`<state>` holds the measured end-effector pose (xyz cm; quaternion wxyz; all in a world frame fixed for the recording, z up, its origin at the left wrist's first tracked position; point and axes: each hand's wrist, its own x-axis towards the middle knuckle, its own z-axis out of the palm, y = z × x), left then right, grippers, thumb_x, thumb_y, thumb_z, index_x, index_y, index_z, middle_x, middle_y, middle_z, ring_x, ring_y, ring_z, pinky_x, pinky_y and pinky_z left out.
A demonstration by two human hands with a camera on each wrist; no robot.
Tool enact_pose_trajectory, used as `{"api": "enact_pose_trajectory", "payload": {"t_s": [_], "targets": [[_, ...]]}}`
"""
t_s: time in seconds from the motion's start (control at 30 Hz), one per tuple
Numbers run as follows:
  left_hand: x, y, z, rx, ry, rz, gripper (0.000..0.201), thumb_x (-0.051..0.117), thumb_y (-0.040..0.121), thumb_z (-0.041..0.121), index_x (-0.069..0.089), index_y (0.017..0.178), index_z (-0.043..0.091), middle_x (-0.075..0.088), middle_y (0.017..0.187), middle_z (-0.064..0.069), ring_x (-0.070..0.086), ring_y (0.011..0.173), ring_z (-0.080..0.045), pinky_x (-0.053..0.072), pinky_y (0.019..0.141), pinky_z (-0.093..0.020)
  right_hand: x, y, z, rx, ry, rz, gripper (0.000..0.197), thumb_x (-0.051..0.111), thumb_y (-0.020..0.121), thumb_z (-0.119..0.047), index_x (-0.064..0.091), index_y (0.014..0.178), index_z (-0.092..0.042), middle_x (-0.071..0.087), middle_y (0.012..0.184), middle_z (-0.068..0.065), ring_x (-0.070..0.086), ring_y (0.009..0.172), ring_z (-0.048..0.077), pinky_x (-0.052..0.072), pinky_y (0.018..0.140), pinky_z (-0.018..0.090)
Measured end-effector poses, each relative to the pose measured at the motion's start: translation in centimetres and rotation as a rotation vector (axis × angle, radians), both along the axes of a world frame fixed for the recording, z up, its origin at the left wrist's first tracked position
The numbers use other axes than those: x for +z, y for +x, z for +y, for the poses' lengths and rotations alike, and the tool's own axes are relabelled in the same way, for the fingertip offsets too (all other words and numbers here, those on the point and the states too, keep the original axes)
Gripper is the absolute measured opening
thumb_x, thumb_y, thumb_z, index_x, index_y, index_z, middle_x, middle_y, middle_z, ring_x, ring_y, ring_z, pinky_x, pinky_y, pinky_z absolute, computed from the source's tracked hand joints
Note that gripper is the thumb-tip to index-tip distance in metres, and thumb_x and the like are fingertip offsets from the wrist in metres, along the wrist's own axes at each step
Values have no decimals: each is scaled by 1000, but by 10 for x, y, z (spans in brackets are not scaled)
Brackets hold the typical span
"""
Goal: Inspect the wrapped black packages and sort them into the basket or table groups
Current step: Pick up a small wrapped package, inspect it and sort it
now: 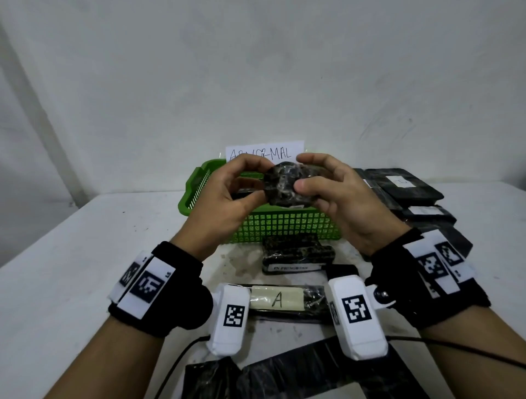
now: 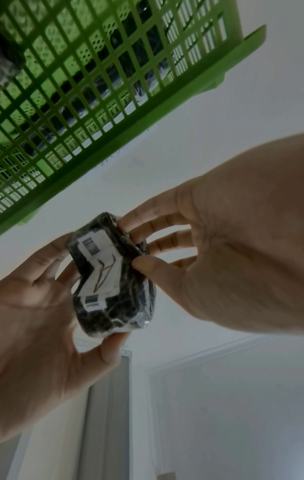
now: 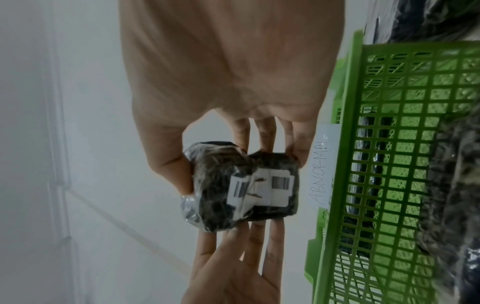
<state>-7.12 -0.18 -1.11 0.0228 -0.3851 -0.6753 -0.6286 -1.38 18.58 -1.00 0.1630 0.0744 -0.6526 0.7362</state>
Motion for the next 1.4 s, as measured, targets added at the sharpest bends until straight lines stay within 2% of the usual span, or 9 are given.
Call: {"api": "enact_pose_trajectory", "payload": {"t_s": [0.23, 0.3, 0.43, 0.6, 0.8, 0.93, 1.1, 1.27, 1.4], "targets": [[1, 4, 4, 22, 24, -68, 25, 53, 98, 0, 65, 109, 20, 70, 113, 0, 69, 100, -9, 56, 85, -24, -4, -4, 5, -150, 63, 69, 68, 90, 44, -28, 67, 108, -23, 70, 114, -1, 69, 109, 17, 55, 96, 36], [4, 6, 6, 36, 88, -169, 18, 56, 99, 16, 64, 115, 17, 69, 117, -3, 70, 100, -14, 57, 81, -25, -5, -2, 4, -144, 123, 95, 72, 92, 48, -27, 65, 115, -23, 68, 121, -1, 69, 107, 17, 56, 90, 34], [12, 7, 5, 91, 27, -409, 49, 61, 81, 51, 61, 115, 16, 69, 101, 1, 71, 69, -13, 59, 64, -27, -8, 1, -2, -75, 237, 124, 73, 86, 62, -18, 56, 128, -22, 60, 127, -3, 63, 120, 12, 54, 99, 29], [12, 6, -1, 5, -133, -599, 33, 60, 95, 39, 65, 115, 15, 72, 102, -8, 73, 76, -23, 62, 67, -31, -13, 0, 0, -18, 213, 145, 79, 91, 58, -22, 56, 128, -26, 56, 125, 0, 59, 125, 15, 50, 106, 29], [13, 8, -2, -43, 11, -634, 17, 58, 98, 22, 61, 113, 14, 71, 97, -6, 73, 70, -17, 58, 57, -26, -11, 2, -1, -14, 318, 117, 92, 90, 59, -30, 46, 140, -35, 51, 142, -11, 54, 131, 3, 41, 115, 32], [14, 7, -2, 12, 54, -489, 28, 63, 94, 11, 59, 121, 19, 70, 99, -5, 72, 70, -12, 58, 62, -24, -5, 4, -4, 29, 278, 4, 89, 79, 76, -38, 34, 152, -32, 64, 124, -19, 64, 115, -2, 53, 94, 22], [13, 10, -2, -35, 1, -338, 36, 65, 92, 9, 58, 126, 18, 67, 109, -9, 73, 90, -16, 59, 75, -27, -4, 1, -2, -28, 141, -74, 54, 72, 84, -22, 54, 136, -16, 79, 99, -7, 75, 92, 12, 61, 70, 28], [13, 12, -3, -149, -53, -301, 40, 67, 90, 9, 56, 127, 19, 66, 122, -8, 69, 108, -20, 58, 88, -35, -6, -5, 5, -214, 133, -7, 44, 76, 82, 0, 62, 124, -7, 79, 97, 7, 76, 84, 18, 60, 75, 34], [10, 13, 1, -125, -65, -311, 43, 62, 92, -1, 52, 129, 18, 67, 120, -9, 71, 100, -17, 61, 83, -38, -8, -5, 4, -262, 178, 16, 47, 80, 80, -3, 62, 122, -10, 78, 101, 10, 76, 91, 23, 61, 82, 40]]}}
